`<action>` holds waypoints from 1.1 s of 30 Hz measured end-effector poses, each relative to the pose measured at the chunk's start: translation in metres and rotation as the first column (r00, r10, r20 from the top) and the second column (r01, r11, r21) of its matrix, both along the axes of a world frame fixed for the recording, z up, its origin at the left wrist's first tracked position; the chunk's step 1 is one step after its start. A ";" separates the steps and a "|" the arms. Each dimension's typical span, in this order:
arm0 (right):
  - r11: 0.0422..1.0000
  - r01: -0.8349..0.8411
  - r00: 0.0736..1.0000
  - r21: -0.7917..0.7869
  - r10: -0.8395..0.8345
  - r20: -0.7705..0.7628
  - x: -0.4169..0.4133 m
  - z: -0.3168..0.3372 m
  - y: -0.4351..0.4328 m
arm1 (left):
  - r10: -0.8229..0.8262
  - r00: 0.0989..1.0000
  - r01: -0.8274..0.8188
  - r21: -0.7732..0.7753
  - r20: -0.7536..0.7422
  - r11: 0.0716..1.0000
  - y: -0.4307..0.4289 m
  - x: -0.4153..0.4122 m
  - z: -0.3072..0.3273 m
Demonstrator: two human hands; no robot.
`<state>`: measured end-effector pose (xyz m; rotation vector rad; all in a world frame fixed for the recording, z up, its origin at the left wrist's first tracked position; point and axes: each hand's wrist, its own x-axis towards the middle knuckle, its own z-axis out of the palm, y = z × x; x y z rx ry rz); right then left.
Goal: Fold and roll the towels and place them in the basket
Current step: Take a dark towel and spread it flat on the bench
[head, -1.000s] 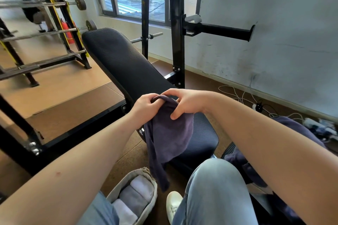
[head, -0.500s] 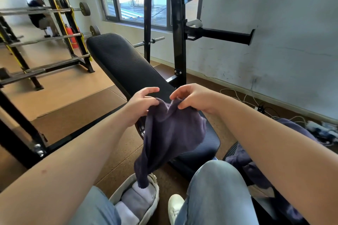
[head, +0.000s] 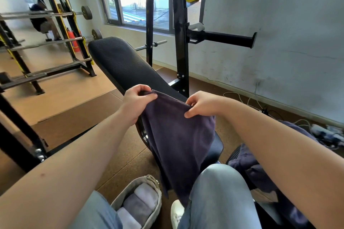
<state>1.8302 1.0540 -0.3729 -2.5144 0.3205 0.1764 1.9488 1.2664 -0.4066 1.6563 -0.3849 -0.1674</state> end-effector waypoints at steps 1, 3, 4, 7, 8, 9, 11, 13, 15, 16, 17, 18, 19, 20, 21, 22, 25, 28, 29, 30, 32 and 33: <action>1.000 0.028 1.000 -0.012 -0.028 -0.002 -0.001 0.001 -0.004 | 0.011 1.000 -0.011 -0.009 0.013 1.000 0.003 0.002 0.002; 0.997 0.083 0.996 -0.002 -0.083 0.007 -0.004 0.004 -0.012 | 0.023 0.999 -0.023 -0.004 0.032 1.000 0.008 0.007 0.006; 0.994 0.106 0.994 0.006 -0.106 0.011 -0.006 0.005 -0.017 | 0.025 0.999 -0.025 0.003 0.043 1.000 0.010 0.009 0.008; 0.991 0.135 0.991 0.027 -0.134 -0.009 -0.012 0.012 -0.030 | 0.049 0.997 -0.049 -0.010 0.066 0.999 0.015 0.012 0.017; 0.990 0.139 0.990 0.028 -0.139 -0.017 -0.014 0.015 -0.033 | 0.056 0.996 -0.054 -0.022 0.074 0.998 0.017 0.012 0.020; 0.989 0.145 0.989 0.015 -0.145 -0.019 -0.015 0.017 -0.036 | 0.062 0.993 -0.060 -0.021 0.096 0.998 0.019 0.012 0.023; 0.985 0.168 0.986 -0.021 -0.169 -0.014 -0.017 0.022 -0.041 | 0.069 0.978 -0.079 0.040 0.199 0.996 0.023 0.013 0.027; 0.983 0.178 0.984 -0.052 -0.179 -0.018 -0.020 0.025 -0.043 | 0.101 0.955 -0.132 0.096 0.277 0.987 0.027 0.015 0.031; 0.982 0.177 0.984 -0.072 -0.179 -0.016 -0.023 0.027 -0.044 | 0.158 0.949 -0.191 0.100 0.273 0.977 0.033 0.017 0.036; 0.981 0.181 0.983 -0.072 -0.182 0.000 -0.025 0.029 -0.044 | 0.182 0.949 -0.214 0.099 0.258 0.972 0.037 0.017 0.038; 0.980 0.186 0.983 -0.072 -0.185 0.020 -0.028 0.031 -0.044 | 0.197 0.947 -0.230 0.106 0.253 0.967 0.041 0.016 0.041; 0.979 0.189 0.982 -0.074 -0.186 0.042 -0.031 0.033 -0.044 | 0.213 0.942 -0.249 0.115 0.261 0.962 0.044 0.015 0.042; 0.979 0.190 0.980 -0.077 -0.185 0.068 -0.032 0.035 -0.045 | 0.234 0.932 -0.274 0.116 0.277 0.955 0.048 0.014 0.044; 0.979 0.192 0.978 -0.074 -0.184 0.102 -0.034 0.037 -0.045 | 0.251 0.923 -0.295 0.116 0.291 0.949 0.051 0.012 0.046; 0.978 0.199 0.972 -0.067 -0.188 0.143 -0.036 0.038 -0.045 | 0.261 0.917 -0.307 0.118 0.301 0.944 0.053 0.009 0.049; 0.976 0.211 0.961 -0.053 -0.197 0.195 -0.037 0.041 -0.045 | 0.266 0.914 -0.316 0.123 0.306 0.941 0.055 0.008 0.051; 0.960 0.279 0.892 0.026 -0.270 0.363 -0.038 0.048 -0.046 | 0.282 0.918 -0.317 0.086 0.280 0.945 0.057 0.001 0.062; 0.913 0.325 0.802 0.247 -0.404 0.440 -0.041 0.060 -0.041 | 0.303 0.929 -0.308 -0.013 0.212 0.951 0.053 -0.011 0.079; 0.880 0.320 0.770 0.349 -0.457 0.446 -0.043 0.066 -0.038 | 0.302 0.934 -0.296 -0.060 0.191 0.953 0.050 -0.016 0.085; 0.842 0.307 0.737 0.445 -0.505 0.448 -0.044 0.073 -0.035 | 0.300 0.939 -0.284 -0.111 0.168 0.952 0.047 -0.020 0.091; 0.771 0.252 0.680 0.585 -0.571 0.460 -0.048 0.087 -0.029 | 0.295 0.950 -0.268 -0.212 0.105 0.940 0.041 -0.028 0.102; 0.748 0.222 0.649 0.626 -0.592 0.478 -0.049 0.094 -0.027 | 0.286 0.956 -0.258 -0.260 0.072 0.930 0.038 -0.032 0.108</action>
